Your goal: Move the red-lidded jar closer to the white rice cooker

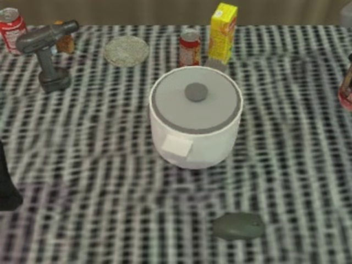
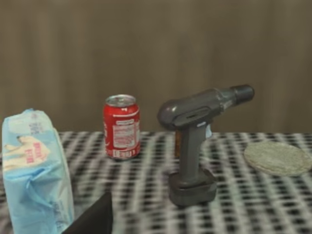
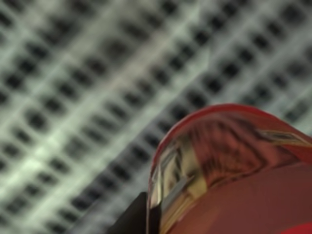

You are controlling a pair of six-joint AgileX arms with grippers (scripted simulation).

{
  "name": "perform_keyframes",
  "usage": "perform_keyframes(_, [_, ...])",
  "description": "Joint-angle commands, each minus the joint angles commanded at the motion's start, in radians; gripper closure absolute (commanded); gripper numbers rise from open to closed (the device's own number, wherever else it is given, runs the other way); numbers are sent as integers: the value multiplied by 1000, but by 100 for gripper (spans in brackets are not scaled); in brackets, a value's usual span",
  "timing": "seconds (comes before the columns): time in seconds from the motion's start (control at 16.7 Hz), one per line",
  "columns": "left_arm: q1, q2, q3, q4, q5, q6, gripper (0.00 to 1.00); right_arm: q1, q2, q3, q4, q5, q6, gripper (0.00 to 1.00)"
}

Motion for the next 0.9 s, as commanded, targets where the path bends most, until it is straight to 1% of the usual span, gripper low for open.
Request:
perform_keyframes(0.18, [0, 0, 0, 0, 0, 0, 0, 14, -1, -9, 10, 6, 33, 100])
perform_keyframes(0.36, [0, 0, 0, 0, 0, 0, 0, 54, -3, -39, 43, 29, 160, 100])
perform_keyframes(0.48, [0, 0, 0, 0, 0, 0, 0, 91, -7, -69, 75, 51, 290, 100])
perform_keyframes(0.9, [0, 0, 0, 0, 0, 0, 0, 241, -29, -195, 210, 145, 834, 100])
